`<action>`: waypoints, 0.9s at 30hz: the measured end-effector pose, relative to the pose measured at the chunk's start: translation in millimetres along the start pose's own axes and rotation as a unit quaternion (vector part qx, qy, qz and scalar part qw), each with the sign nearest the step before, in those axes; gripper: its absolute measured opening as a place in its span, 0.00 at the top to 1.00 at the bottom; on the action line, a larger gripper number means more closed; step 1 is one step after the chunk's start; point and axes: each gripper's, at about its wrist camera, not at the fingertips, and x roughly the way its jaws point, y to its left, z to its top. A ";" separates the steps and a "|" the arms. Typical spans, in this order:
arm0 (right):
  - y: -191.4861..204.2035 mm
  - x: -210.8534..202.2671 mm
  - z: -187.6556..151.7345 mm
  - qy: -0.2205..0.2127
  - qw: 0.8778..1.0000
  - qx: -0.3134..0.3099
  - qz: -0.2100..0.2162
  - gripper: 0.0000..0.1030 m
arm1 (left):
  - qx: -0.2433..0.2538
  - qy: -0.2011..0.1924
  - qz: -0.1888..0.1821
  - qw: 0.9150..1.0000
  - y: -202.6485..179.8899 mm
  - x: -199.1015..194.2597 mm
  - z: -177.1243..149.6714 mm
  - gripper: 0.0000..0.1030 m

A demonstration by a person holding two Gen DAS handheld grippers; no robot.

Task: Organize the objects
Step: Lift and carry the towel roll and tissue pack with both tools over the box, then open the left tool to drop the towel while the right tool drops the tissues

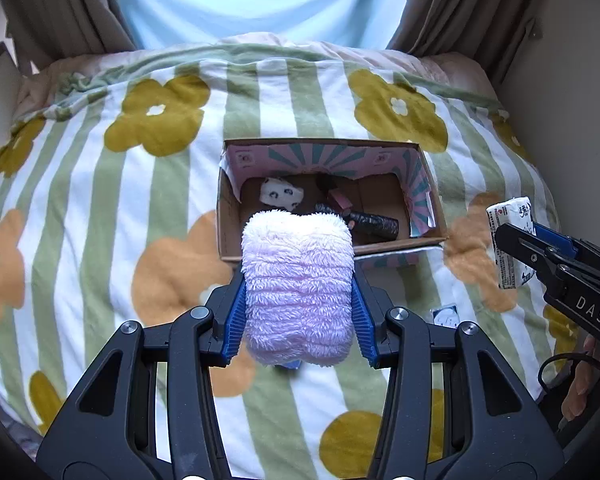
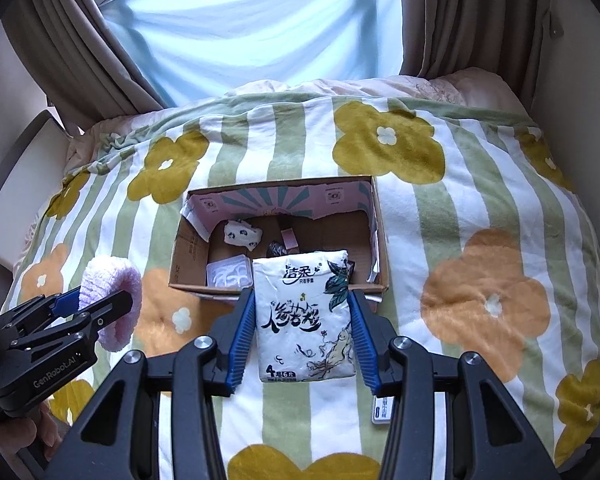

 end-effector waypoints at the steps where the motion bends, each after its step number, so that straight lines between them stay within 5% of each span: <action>1: -0.7 4.7 7.3 -0.002 1.000 0.002 -0.001 0.59 | 0.003 0.000 -0.001 1.000 0.8 5.1 8.3 0.59; 14: -12.8 111.3 87.5 0.038 0.999 0.021 -0.012 0.59 | 0.044 0.054 -0.026 0.997 -3.0 119.8 83.8 0.59; 27: -32.1 236.5 84.3 0.129 0.990 0.057 -0.018 0.59 | 0.020 0.161 -0.031 0.986 -0.7 253.4 65.2 0.59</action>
